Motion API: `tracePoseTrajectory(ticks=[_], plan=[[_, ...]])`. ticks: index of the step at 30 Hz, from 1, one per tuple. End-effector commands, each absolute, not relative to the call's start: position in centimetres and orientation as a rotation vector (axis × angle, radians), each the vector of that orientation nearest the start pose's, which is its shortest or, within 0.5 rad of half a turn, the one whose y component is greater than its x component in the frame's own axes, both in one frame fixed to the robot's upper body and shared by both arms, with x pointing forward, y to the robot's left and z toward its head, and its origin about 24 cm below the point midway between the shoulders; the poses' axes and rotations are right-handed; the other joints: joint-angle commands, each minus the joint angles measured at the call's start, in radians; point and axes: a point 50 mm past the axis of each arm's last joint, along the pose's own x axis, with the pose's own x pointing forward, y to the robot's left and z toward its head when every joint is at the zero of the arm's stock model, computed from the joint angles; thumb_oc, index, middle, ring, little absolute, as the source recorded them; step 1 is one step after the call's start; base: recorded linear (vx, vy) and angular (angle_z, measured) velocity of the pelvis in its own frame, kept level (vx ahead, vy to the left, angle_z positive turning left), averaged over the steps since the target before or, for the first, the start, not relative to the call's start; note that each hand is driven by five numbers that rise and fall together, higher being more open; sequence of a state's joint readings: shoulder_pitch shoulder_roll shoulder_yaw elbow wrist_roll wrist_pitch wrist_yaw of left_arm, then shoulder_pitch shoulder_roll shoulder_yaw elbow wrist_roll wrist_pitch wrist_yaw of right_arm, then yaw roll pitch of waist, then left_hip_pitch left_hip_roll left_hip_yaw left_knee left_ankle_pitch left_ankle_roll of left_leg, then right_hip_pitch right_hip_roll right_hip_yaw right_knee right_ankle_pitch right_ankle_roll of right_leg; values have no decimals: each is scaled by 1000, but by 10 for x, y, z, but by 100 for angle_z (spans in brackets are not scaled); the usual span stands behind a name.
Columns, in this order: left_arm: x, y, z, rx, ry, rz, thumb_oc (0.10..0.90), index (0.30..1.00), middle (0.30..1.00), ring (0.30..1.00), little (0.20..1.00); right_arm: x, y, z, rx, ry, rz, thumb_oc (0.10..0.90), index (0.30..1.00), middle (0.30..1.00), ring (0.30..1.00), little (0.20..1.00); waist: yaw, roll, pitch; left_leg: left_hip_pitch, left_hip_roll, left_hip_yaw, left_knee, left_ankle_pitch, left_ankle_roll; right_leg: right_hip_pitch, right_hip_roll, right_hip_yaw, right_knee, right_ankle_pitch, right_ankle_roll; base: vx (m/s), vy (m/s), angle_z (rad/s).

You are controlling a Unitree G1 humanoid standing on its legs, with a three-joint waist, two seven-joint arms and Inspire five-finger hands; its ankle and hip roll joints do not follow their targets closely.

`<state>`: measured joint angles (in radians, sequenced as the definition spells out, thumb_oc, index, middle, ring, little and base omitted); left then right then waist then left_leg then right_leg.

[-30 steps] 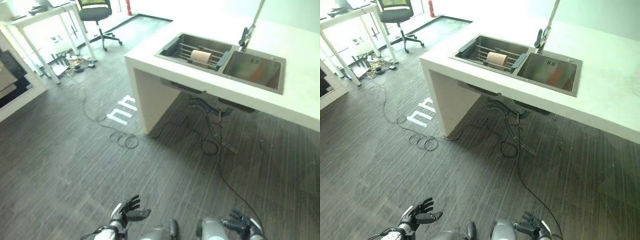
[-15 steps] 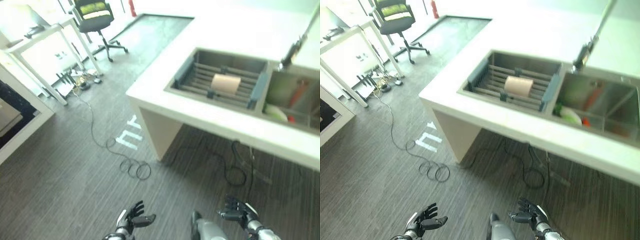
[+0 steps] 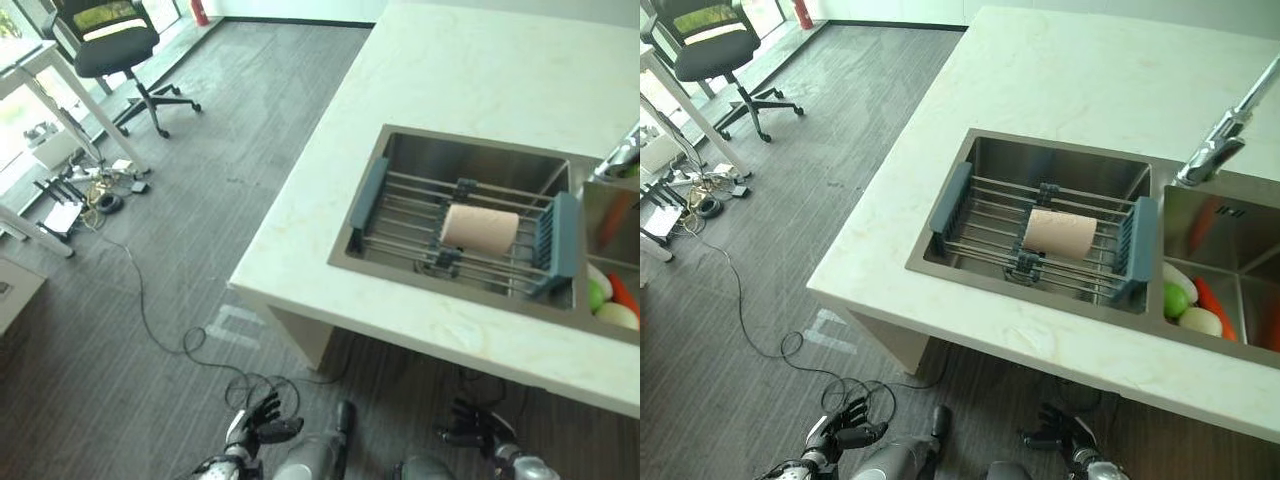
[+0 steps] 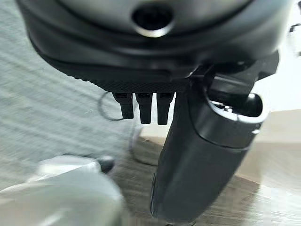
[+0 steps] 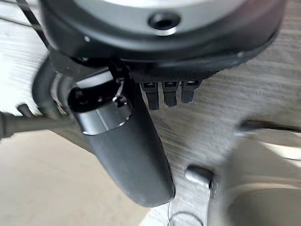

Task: Place the dishes in the dishwasher.

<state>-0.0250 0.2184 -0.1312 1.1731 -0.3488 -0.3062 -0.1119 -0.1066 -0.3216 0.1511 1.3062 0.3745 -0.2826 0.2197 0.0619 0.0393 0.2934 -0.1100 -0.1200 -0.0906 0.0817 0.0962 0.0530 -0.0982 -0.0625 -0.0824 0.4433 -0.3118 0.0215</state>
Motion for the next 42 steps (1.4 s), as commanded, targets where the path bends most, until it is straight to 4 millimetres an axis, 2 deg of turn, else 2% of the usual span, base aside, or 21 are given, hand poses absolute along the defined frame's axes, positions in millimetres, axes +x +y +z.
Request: tracePoseTrajectory(ticks=[1, 9, 11, 12, 13, 14, 15, 16, 19, 20, 22, 26, 28, 29, 30, 31, 33, 35, 38, 40, 42], plan=[[117, 216, -148, -60, 870, 123, 800, 900, 900, 900, 900, 152, -281, -119, -18, 791, -147, 800, 900, 900, 900, 900, 8, 8, -40, -64, 50, -1, 218, -253, -54, 22, 6, -32, -143, 96, 38, 67, 62, -3], [110, 222, -152, -54, 929, 138, 800, 900, 900, 900, 900, 151, -272, -123, 32, 780, -152, 800, 900, 900, 900, 900, -7, -12, -41, -44, 44, 43, 218, -307, -16, -1, -8, -37, -143, 112, 52, 25, 52, -13], [106, 222, -154, -66, 954, 149, 800, 900, 900, 900, 900, 152, -270, -124, 31, 783, -152, 800, 900, 900, 900, 900, -2, -16, -46, -39, 44, 55, 218, -315, -12, 3, -17, -51, -143, 112, 55, 21, 63, -29], [99, 222, -156, -82, 978, 173, 800, 900, 900, 900, 900, 155, -267, -123, 24, 781, -144, 800, 900, 900, 900, 900, 10, -12, -49, -31, 56, 76, 218, -320, -6, 28, -22, -93, -143, 115, 54, 47, 92, -50], [97, 222, -157, -84, 990, 182, 800, 900, 900, 900, 900, 156, -266, -123, 22, 781, -139, 800, 900, 900, 900, 900, 10, -5, -47, -21, 61, 78, 218, -326, 2, 45, -16, -108, -143, 143, 59, 90, 119, -60], [95, 224, -158, -71, 1010, 198, 800, 900, 900, 900, 900, 159, -264, -123, 28, 780, -138, 800, 900, 900, 900, 900, -1, 11, -33, -3, 70, 67, 218, -335, 21, 44, -9, -112, -106, 215, 76, 64, 61, -76], [95, 226, -158, -66, 1022, 223, 800, 900, 900, 900, 900, 159, -265, -123, 47, 780, -151, 800, 900, 900, 900, 900, -13, 14, -15, 7, 64, 57, 218, -340, 37, -11, -21, -89, -15, 240, 87, 38, 7, -90], [94, 228, -158, -70, 1030, 243, 800, 900, 900, 900, 900, 157, -265, -123, 66, 782, -167, 800, 900, 900, 900, 900, -20, 14, -9, 11, 62, 55, 218, -342, 39, -29, -34, -85, -11, 253, 88, 5, -58, -62], [93, 239, -157, -93, 1045, 306, 800, 900, 900, 900, 900, 151, -267, -127, 94, 812, -188, 800, 900, 900, 900, 900, -33, 7, -2, 34, 63, 74, 218, -355, 19, -45, -121, -91, -143, 289, 103, 65, -239, -6], [92, 241, -157, -102, 1041, 323, 800, 900, 900, 900, 900, 150, -266, -128, 93, 821, -186, 800, 900, 900, 900, 900, -33, 2, -1, 40, 63, 78, 218, -360, 15, -60, -139, -86, -143, 287, 108, 149, -374, -14], [89, 249, -155, -198, 996, 468, 800, 900, 900, 900, 900, 143, -263, -133, 98, 871, -163, 800, 900, 900, 900, 900, -18, -17, -24, 48, 109, 105, 218, -366, -29, -76, -185, -89, -143, 221, 139, 247, -573, -20], [92, 248, -153, -215, 949, 493, 800, 900, 900, 900, 900, 145, -266, -130, 113, 854, -160, 800, 900, 900, 900, 900, -15, -22, -53, 53, 165, 135, 218, -356, -75, -60, -177, -108, -143, 171, 122, 147, -301, -1], [95, 244, -153, -222, 922, 494, 800, 900, 900, 900, 900, 146, -271, -128, 107, 850, -164, 800, 900, 900, 900, 900, -20, -23, -55, 61, 170, 141, 218, -341, -90, -57, -172, -101, -143, 159, 105, 103, -179, 17], [102, 241, -151, -249, 890, 485, 800, 900, 900, 900, 900, 150, -277, -124, 84, 837, -161, 800, 900, 900, 900, 900, -8, -38, -30, 51, 146, 125, 218, -243, -106, -48, -175, -68, -143, 143, 84, 58, -161, 14], [106, 240, -150, -254, 880, 474, 800, 900, 900, 900, 900, 152, -279, -123, 78, 830, -166, 800, 900, 900, 900, 900, -2, -40, -19, 34, 135, 124, 218, -217, -109, -47, -174, -61, -143, 138, 76, 19, -118, 3], [109, 239, -149, -255, 873, 461, 800, 900, 900, 900, 900, 153, -281, -122, 78, 822, -176, 800, 900, 900, 900, 900, 1, -36, -13, 17, 133, 123, 218, -214, -109, -48, -171, -62, -143, 137, 74, -41, 28, -1], [113, 236, -149, -251, 876, 420, 800, 900, 900, 900, 900, 153, -286, -120, 91, 811, -210, 800, 900, 900, 900, 900, 1, -9, -5, -34, 136, 118, 218, -229, -110, -49, -156, -73, -143, 137, 75, -13, 103, 3], [113, 234, -150, -247, 898, 409, 800, 900, 900, 900, 900, 152, -289, -119, 106, 810, -233, 800, 900, 900, 900, 900, -4, 3, -5, -50, 156, 120, 218, -233, -115, -47, -154, -82, -143, 132, 77, 27, 124, 11], [106, 230, -154, -279, 932, 467, 800, 900, 900, 900, 900, 148, -288, -122, 133, 830, -253, 800, 900, 900, 900, 900, -16, 18, -18, -53, 159, 86, 218, -270, -110, -53, -151, -81, -143, 134, 85, 65, 212, 4], [106, 230, -154, -279, 932, 467, 800, 900, 900, 900, 900, 148, -288, -122, 133, 830, -253, 800, 900, 900, 900, 900, -15, 18, -18, -53, 159, 86, 218, -270, -110, -53, -151, -81, -143, 134, 85, 44, 91, -18], [103, 253, -146, -231, 846, 572, 800, 900, 900, 900, 900, 135, -288, -126, 111, 856, -245, 800, 900, 900, 900, 900, -27, 28, -35, -39, 166, 86, 218, -301, -104, -47, -158, -95, -143, 129, 92, 78, 131, -15]])
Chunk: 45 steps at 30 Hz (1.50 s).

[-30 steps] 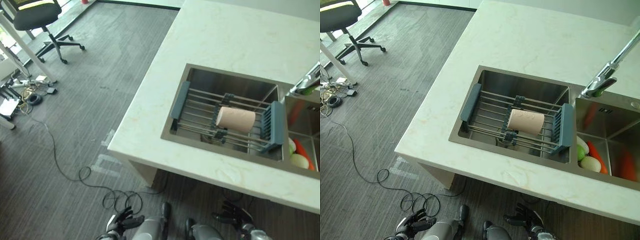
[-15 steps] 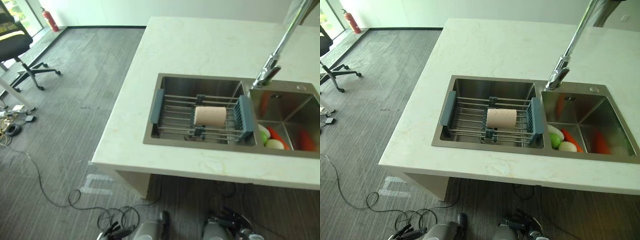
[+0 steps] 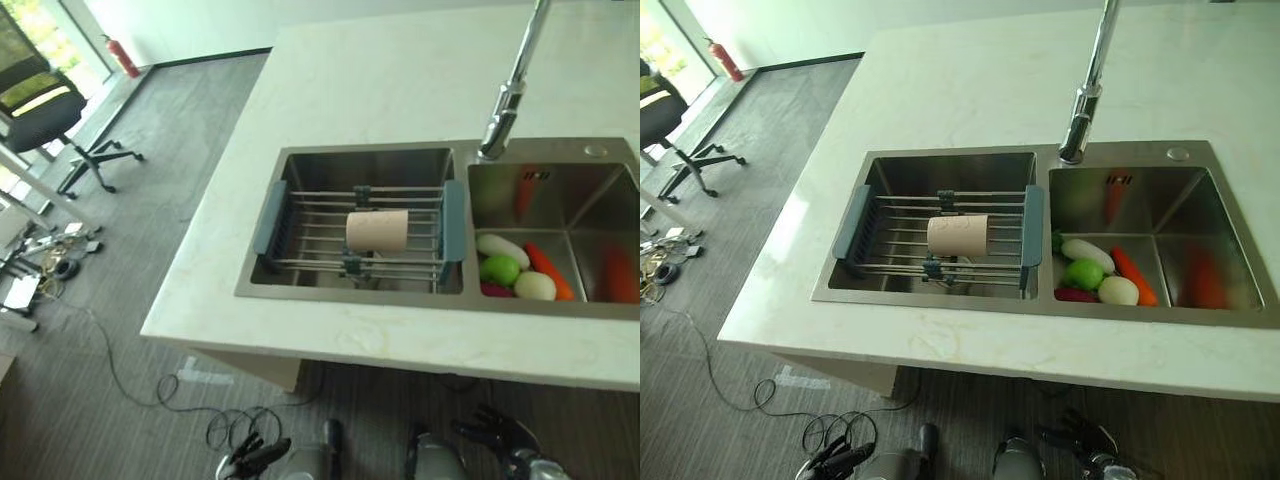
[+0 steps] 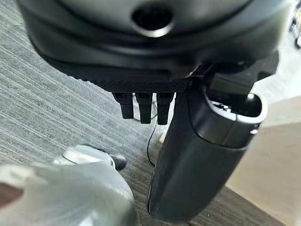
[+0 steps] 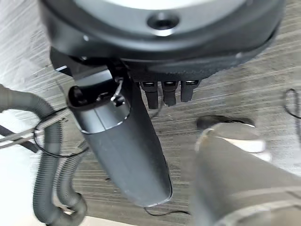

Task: Place the dishes in the dishwasher.

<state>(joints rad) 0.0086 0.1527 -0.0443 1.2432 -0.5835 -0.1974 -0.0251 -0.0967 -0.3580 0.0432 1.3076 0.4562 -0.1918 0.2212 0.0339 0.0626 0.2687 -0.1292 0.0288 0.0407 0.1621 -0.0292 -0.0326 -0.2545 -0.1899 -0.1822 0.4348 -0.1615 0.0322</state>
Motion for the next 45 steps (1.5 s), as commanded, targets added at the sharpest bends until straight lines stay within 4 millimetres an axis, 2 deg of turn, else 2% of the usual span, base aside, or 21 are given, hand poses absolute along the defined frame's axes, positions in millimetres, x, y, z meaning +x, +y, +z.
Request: tracePoseTrajectory(ticks=[1, 2, 3, 7, 9, 13, 17, 20, 23, 25, 27, 29, 30, 31, 32, 33, 35, 37, 39, 40, 45], plan=[[105, 265, -141, -229, 795, 624, 800, 900, 900, 900, 900, 133, -293, -125, 116, 848, -267, 800, 900, 900, 900, 900, -1, 8, -14, -19, 18, -46, 138, -178, -19, 111, -30, 6, -135, -26, 82, 22, 46, -6], [106, 273, -137, -228, 768, 655, 800, 900, 900, 900, 900, 132, -296, -124, 122, 845, -282, 800, 900, 900, 900, 900, -3, 10, -16, -18, 18, -45, 138, -180, -19, 112, -29, 7, -135, -29, 82, 25, 63, -3], [110, 302, -121, -227, 647, 769, 800, 900, 900, 900, 900, 128, -308, -120, 145, 836, -326, 800, 900, 900, 900, 900, -6, 16, -22, -13, 19, -40, 138, -183, -18, 117, -31, 10, -135, -38, 83, 35, 62, 0], [105, 379, -66, -258, 273, 1098, 800, 900, 900, 900, 900, 119, -323, -115, 182, 817, -386, 800, 900, 900, 900, 900, 8, 30, -30, 2, 25, -34, 138, -189, -18, 140, -35, 10, -135, -58, 83, 13, 6, -1], [102, 408, -33, -89, 177, 1173, 800, 900, 900, 900, 900, 116, -324, -117, 224, 806, -423, 800, 900, 900, 900, 900, 21, 29, -41, -3, 27, -33, 138, -183, -18, 142, -37, 2, -135, -59, 85, 22, -61, -3], [98, 443, 16, 216, 72, 1327, 800, 900, 900, 900, 900, 116, -324, -117, 235, 807, -454, 800, 900, 900, 900, 900, 34, 40, -53, -11, 37, -33, 138, -181, -22, 143, -38, -4, -135, -70, 81, 3, -10, -1], [85, 467, 58, 418, -30, 1474, 800, 900, 900, 900, 900, 113, -323, -119, 254, 827, -486, 800, 900, 900, 900, 900, 34, 49, -63, -11, 44, -27, 138, -184, -25, 145, -36, -4, -135, -77, 82, 11, -27, -5], [81, 483, 107, 535, -226, 1508, 800, 900, 900, 900, 900, 106, -319, -123, 262, 859, -489, 800, 900, 900, 900, 900, 28, 52, -70, -5, 50, -23, 138, -188, -25, 150, -32, 2, -135, -80, 82, 32, -43, -3], [97, 491, 180, 548, -508, 1340, 800, 900, 900, 900, 900, 97, -313, -129, 285, 892, -489, 800, 900, 900, 900, 900, 25, 56, -77, 6, 56, -17, 138, -195, -29, 163, -29, 3, -135, -88, 84, 12, -57, -2], [115, 488, 220, 373, -677, 1094, 800, 900, 900, 900, 900, 92, -310, -132, 346, 898, -504, 800, 900, 900, 900, 900, 31, 58, -88, 6, 58, -17, 138, -195, -32, 167, -29, -5, -135, -92, 83, 6, -92, -3], [139, 474, 251, 272, -795, 853, 800, 900, 900, 900, 900, 93, -306, -134, 400, 887, -524, 800, 900, 900, 900, 900, 35, 60, -98, 8, 59, -16, 138, -197, -33, 173, -29, -10, -135, -97, 83, 11, -114, 5], [172, 440, 284, 215, -880, 529, 800, 900, 900, 900, 900, 97, -300, -136, 446, 874, -531, 800, 900, 900, 900, 900, 31, 61, -107, 12, 61, -6, 138, -200, -35, 175, -27, -10, -135, -99, 85, -3, -108, 3], [176, 436, 287, 212, -881, 500, 800, 900, 900, 900, 900, 98, -299, -136, 448, 873, -530, 800, 900, 900, 900, 900, 31, 61, -109, 7, 61, -5, 138, -193, -35, 170, -26, -9, -135, -92, 84, 32, -94, -3], [195, 409, 301, 229, -883, 354, 800, 900, 900, 900, 900, 99, -295, -137, 456, 876, -526, 800, 900, 900, 900, 900, 22, 61, -111, 15, 62, 2, 138, -202, -37, 176, -23, -5, -135, -99, 86, -18, -71, -9], [201, 402, 303, 232, -880, 314, 800, 900, 900, 900, 900, 99, -294, -138, 462, 875, -529, 800, 900, 900, 900, 900, 22, 62, -113, 8, 62, 4, 138, -194, -37, 167, -22, -3, -135, -91, 85, 10, -107, -13], [217, 376, 311, 238, -870, 208, 800, 900, 900, 900, 900, 98, -292, -139, 475, 878, -533, 800, 900, 900, 900, 900, 10, 62, -112, 14, 64, 12, 138, -197, -37, 169, -18, 2, -135, -91, 88, 6, -73, -27], [226, 363, 313, 259, -856, 153, 800, 900, 900, 900, 900, 97, -291, -140, 488, 876, -544, 800, 900, 900, 900, 900, 2, 63, -114, 13, 67, 21, 138, -196, -38, 165, -16, 7, -135, -89, 89, 28, -52, -39], [245, 343, 313, 304, -806, 69, 800, 900, 900, 900, 900, 92, -294, -139, 501, 866, -565, 800, 900, 900, 900, 900, -35, 67, -111, 17, 74, 46, 138, -194, -43, 158, -10, 26, -135, -80, 96, 36, -26, -37], [255, 335, 311, 305, -769, 30, 800, 900, 900, 900, 900, 87, -296, -140, 497, 875, -577, 800, 900, 900, 900, 900, -56, 68, -109, 17, 77, 58, 138, -192, -44, 152, -7, 39, -135, -74, 99, 38, -10, -32], [270, 324, 304, 308, -703, -22, 800, 900, 900, 900, 900, 79, -298, -141, 522, 880, -606, 800, 900, 900, 900, 900, -78, 69, -104, 18, 79, 71, 138, -191, -45, 144, -4, 55, -135, -68, 101, 57, -2, -46], [293, 304, 282, 335, -595, -91, 800, 900, 900, 900, 900, 62, -303, -142, 594, 874, -672, 800, 900, 900, 900, 900, -119, 74, -92, 21, 81, 91, 138, -188, -45, 131, 1, 81, -135, -56, 103, 33, 11, -33]])
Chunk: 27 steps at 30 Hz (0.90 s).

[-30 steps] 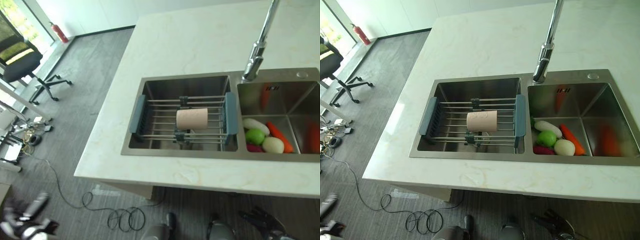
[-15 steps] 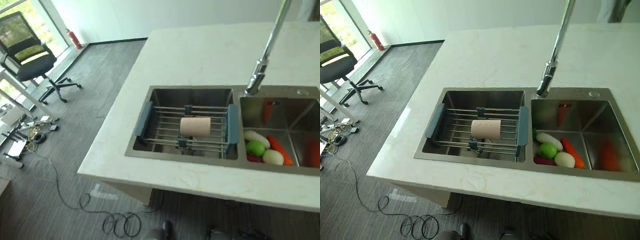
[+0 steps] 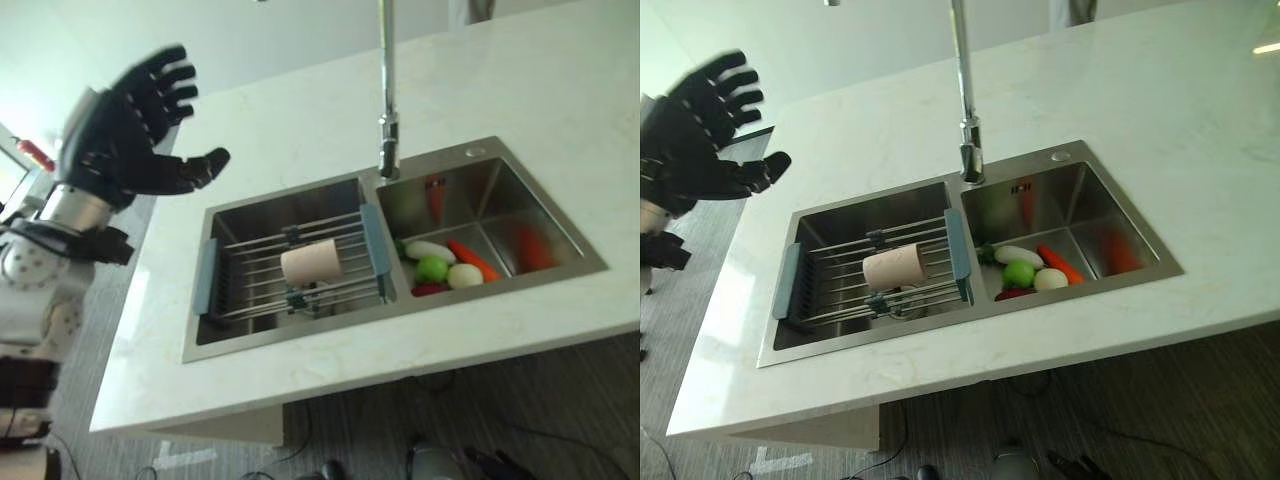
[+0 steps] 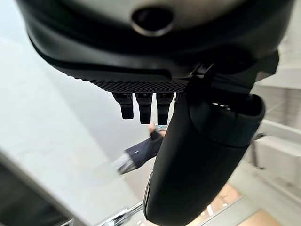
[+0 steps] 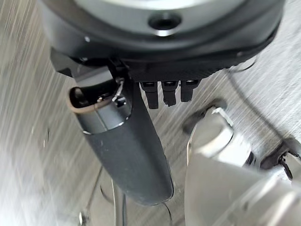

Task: Place the dishes in the dishwasher.

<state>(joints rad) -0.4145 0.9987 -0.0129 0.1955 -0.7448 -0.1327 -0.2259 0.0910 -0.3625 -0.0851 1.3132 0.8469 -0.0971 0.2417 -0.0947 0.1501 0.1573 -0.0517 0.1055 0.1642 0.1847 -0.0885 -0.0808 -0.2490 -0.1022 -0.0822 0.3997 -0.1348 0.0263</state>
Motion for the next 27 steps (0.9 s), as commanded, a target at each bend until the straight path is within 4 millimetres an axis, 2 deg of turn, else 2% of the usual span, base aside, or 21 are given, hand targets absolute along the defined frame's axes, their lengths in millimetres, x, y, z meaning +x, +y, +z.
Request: tracePoseTrajectory(ticks=[1, 5, 8, 10, 13, 19, 27], plan=[[296, 301, 280, 338, -584, -96, 800, 900, 900, 900, 900, 60, -303, -142, 593, 874, -673, 800, 900, 900, 900, 900, 7, -12, 21, -55, 5, -29, 115, -129, 4, 124, -87, -16, -100, -82, 110, 25, 24, -6], [313, 285, 251, 391, -448, -135, 800, 900, 900, 900, 900, 56, -302, -142, 594, 861, -655, 800, 900, 900, 900, 900, -22, -11, 31, -53, 3, -18, 115, -131, 10, 113, -82, 8, -100, -74, 110, 21, 7, -15], [320, 279, 229, 480, -377, -150, 800, 900, 900, 900, 900, 58, -300, -141, 585, 841, -620, 800, 900, 900, 900, 900, -38, -8, 34, -51, 0, -14, 115, -133, 14, 106, -77, 26, -100, -69, 110, 31, 15, -10], [321, 276, 222, 541, -358, -155, 800, 900, 900, 900, 900, 62, -299, -140, 570, 826, -584, 800, 900, 900, 900, 900, -45, -7, 37, -49, -2, -10, 115, -135, 17, 103, -76, 33, -100, -67, 110, 30, 20, -4], [322, 272, 218, 632, -360, -160, 800, 900, 900, 900, 900, 72, -297, -138, 534, 796, -532, 800, 900, 900, 900, 900, -57, 0, 43, -46, -3, 1, 115, -139, 21, 97, -76, 44, -100, -64, 110, 47, 28, -17], [323, 269, 221, 827, -357, -158, 800, 900, 900, 900, 900, 67, -300, -138, 534, 808, -576, 800, 900, 900, 900, 900, -72, 11, 52, -46, -5, 12, 115, -144, 23, 86, -79, 54, -100, -59, 114, 14, 5, 0], [322, 263, 222, 881, -345, -223, 800, 900, 900, 900, 900, 60, -305, -137, 518, 817, -588, 800, 900, 900, 900, 900, -88, 22, 72, -55, -16, 5, 115, -147, 28, 67, -74, 79, -100, -53, 117, 5, 7, -1]])
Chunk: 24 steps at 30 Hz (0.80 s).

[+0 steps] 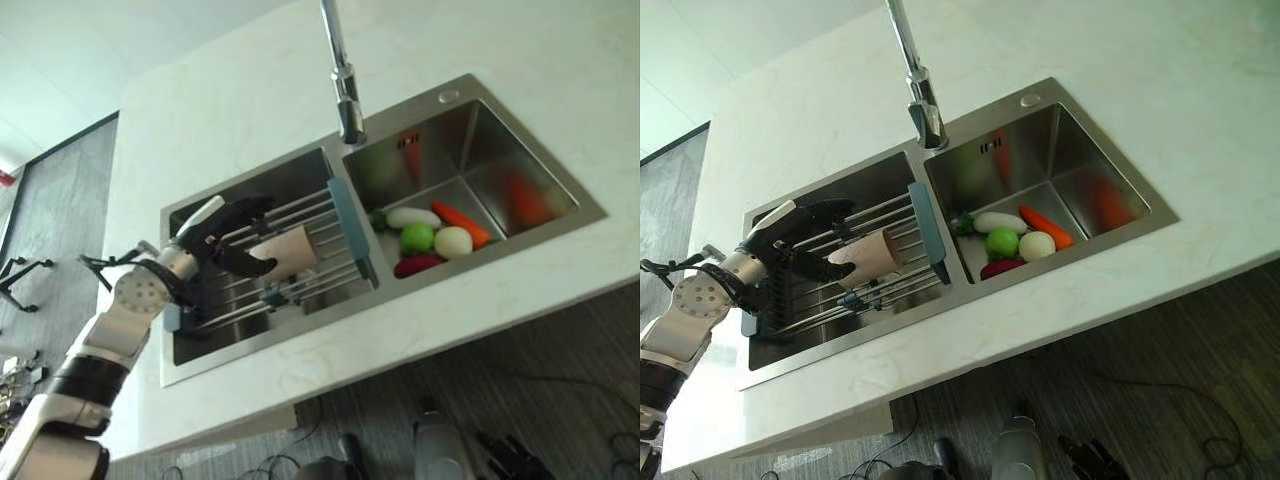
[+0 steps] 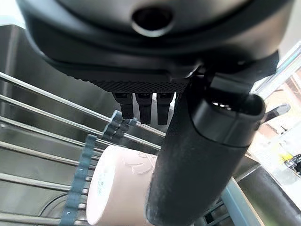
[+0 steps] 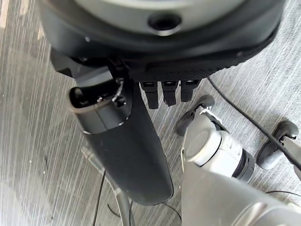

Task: Place the dishes in the dishwasher.

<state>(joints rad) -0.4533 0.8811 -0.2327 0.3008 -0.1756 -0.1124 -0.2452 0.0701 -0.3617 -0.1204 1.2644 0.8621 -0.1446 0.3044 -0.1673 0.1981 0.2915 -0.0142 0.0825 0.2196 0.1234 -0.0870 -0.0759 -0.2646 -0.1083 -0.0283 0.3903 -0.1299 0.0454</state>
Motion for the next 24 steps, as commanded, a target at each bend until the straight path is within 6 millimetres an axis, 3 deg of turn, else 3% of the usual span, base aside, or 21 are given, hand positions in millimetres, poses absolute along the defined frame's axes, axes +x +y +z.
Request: tracePoseTrajectory(ticks=[1, 7, 13, 20, 24], plan=[[322, 263, 222, 881, -345, -223, 800, 900, 900, 900, 900, 60, -305, -137, 518, 817, -588, 800, 900, 900, 900, 900, -15, -26, -63, -92, 7, -51, 177, -148, 24, 83, -68, 25, -90, -58, 98, -5, -3, -7], [322, 245, 227, 891, -345, -331, 800, 900, 900, 900, 900, 70, -302, -135, 515, 782, -551, 800, 900, 900, 900, 900, -17, -30, -54, -100, 8, -52, 177, -150, 25, 70, -71, 23, -90, -55, 101, -4, -7, -1], [323, 228, 217, 899, -296, -445, 800, 900, 900, 900, 900, 78, -303, -133, 509, 776, -554, 800, 900, 900, 900, 900, -16, -25, -46, -105, 8, -47, 177, -149, 24, 63, -75, 19, -90, -53, 102, -11, 0, 0], [323, 219, 210, 895, -227, -547, 800, 900, 900, 900, 900, 78, -306, -133, 502, 779, -569, 800, 900, 900, 900, 900, -19, -20, -38, -108, 6, -44, 177, -150, 24, 56, -79, 19, -90, -48, 106, -9, 0, 0], [324, 219, 207, 996, -191, -511, 800, 900, 900, 900, 900, 79, -309, -131, 498, 776, -572, 800, 900, 900, 900, 900, -22, -15, -34, -110, 4, -44, 177, -149, 23, 53, -78, 22, -90, -47, 108, 0, 0, 0]])
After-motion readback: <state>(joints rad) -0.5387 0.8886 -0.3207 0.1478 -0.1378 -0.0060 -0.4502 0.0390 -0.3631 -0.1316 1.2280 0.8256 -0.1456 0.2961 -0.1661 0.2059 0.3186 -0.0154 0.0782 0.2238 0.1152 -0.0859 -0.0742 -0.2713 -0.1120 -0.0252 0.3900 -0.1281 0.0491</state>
